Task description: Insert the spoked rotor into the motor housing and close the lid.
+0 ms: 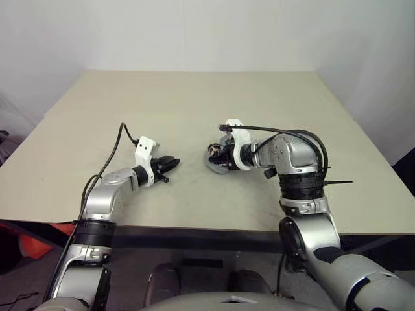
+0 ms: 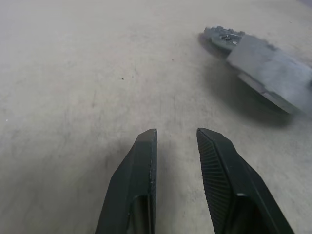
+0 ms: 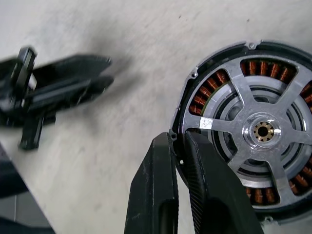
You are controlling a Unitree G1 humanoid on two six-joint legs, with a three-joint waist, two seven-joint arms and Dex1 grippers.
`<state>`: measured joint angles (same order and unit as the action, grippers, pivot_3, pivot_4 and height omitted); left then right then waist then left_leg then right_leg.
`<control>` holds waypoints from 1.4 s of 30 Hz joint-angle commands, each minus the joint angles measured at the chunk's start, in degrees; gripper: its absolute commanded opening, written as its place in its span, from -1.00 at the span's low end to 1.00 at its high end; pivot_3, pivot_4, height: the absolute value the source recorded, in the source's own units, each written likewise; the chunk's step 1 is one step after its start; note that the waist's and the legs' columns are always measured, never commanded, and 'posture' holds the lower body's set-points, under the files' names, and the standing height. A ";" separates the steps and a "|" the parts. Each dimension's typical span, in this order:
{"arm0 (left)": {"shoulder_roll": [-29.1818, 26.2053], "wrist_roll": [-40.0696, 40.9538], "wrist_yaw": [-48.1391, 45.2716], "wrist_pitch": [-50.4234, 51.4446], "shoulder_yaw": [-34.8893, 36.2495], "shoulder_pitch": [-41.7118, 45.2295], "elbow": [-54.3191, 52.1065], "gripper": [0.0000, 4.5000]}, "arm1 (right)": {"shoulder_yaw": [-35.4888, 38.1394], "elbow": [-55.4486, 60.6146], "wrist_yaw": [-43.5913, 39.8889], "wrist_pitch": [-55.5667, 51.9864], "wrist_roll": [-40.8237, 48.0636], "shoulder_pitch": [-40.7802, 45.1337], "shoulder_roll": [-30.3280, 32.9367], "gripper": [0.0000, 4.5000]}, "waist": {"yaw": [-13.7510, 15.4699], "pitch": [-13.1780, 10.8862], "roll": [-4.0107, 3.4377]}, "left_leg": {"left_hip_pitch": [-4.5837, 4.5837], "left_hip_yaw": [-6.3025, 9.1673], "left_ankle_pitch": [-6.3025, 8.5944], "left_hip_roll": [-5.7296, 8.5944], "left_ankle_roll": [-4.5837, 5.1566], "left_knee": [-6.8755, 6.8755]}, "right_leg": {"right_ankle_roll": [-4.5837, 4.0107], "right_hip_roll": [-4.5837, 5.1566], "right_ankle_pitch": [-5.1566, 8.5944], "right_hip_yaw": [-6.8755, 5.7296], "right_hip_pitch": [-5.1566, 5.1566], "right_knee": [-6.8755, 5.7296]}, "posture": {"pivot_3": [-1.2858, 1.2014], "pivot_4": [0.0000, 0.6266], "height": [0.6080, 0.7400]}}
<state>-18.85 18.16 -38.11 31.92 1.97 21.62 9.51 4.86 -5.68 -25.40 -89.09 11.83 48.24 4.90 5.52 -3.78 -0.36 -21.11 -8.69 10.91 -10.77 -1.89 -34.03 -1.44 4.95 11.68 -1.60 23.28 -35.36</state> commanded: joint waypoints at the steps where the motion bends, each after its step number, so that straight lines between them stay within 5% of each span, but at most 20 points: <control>1: -0.81 0.82 0.38 0.03 0.98 0.25 -2.82 -0.39 | 3.15 -1.99 4.95 0.49 -0.98 1.70 -2.29 -1.00 | 0.01 0.00 0.01 | 0.01 -0.01 0.00 0.01 -0.01 0.01 | 0.01 0.00 0.00 0.00 -0.01 0.00 | 0.03 -1.00 1.00; 13: -0.87 1.03 1.42 0.05 0.59 -1.30 -4.44 -0.39 | 10.62 -8.66 13.71 0.87 -0.75 5.22 -10.02 -1.00 | -0.16 0.01 0.01 | 0.20 0.02 -0.17 0.00 -0.30 0.41 | 0.17 -0.06 0.10 0.02 0.02 0.02 | 0.03 -1.00 1.00; 22: -0.17 1.30 2.36 0.13 0.40 -0.72 -3.93 -0.39 | 10.53 -8.10 14.87 -0.20 1.04 7.15 -11.15 0.34 | -0.06 0.00 0.01 | 0.32 0.02 -0.52 -0.08 -0.89 0.99 | 0.03 -0.30 0.08 0.02 0.08 0.07 | 0.03 -1.00 1.00; 28: 1.77 1.40 1.63 -0.08 -1.11 0.39 -3.20 -0.39 | 12.05 -2.34 13.27 0.34 3.40 8.76 -8.70 0.34 | 0.06 0.00 0.01 | 0.28 0.04 -0.57 -0.08 -0.96 0.99 | 0.28 -0.30 0.22 0.02 0.08 0.07 | 0.03 -1.00 1.00; 36: 4.48 0.92 0.05 -1.28 -3.09 5.34 1.19 -0.39 | 18.50 -1.02 18.68 14.49 1.12 1.67 -3.67 0.34 | 0.24 0.02 0.03 | 0.27 0.04 -0.57 -0.05 -0.97 0.99 | 0.00 -0.30 0.05 0.02 0.05 0.12 | 0.03 -1.00 1.00; 38: 4.68 0.79 -0.36 -1.38 -3.40 6.11 2.01 -0.39 | 15.96 1.06 17.40 15.26 1.52 -0.83 -1.61 0.34 | 0.24 0.01 0.03 | 0.23 0.03 -0.58 -0.04 -0.96 0.99 | -0.01 -0.30 0.04 0.02 0.07 0.13 | 0.03 -1.00 1.00; 42: 4.45 0.42 -1.57 -2.18 -3.82 7.59 4.51 -0.39 | -4.79 18.17 0.46 23.82 3.16 -11.97 13.84 0.34 | 0.41 0.00 0.00 | 0.14 0.08 -0.54 -0.06 -0.89 1.02 | 0.06 -0.31 -0.03 -0.03 0.06 0.27 | 0.03 -1.00 1.00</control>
<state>-13.91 18.78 -38.86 31.14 -2.23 27.68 13.95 6.29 4.41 -18.68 -69.93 13.43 36.41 16.13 5.92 -3.78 -0.36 -20.96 -8.61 10.40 -10.83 -2.74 -33.00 -1.29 4.62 11.60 -1.61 23.34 -35.06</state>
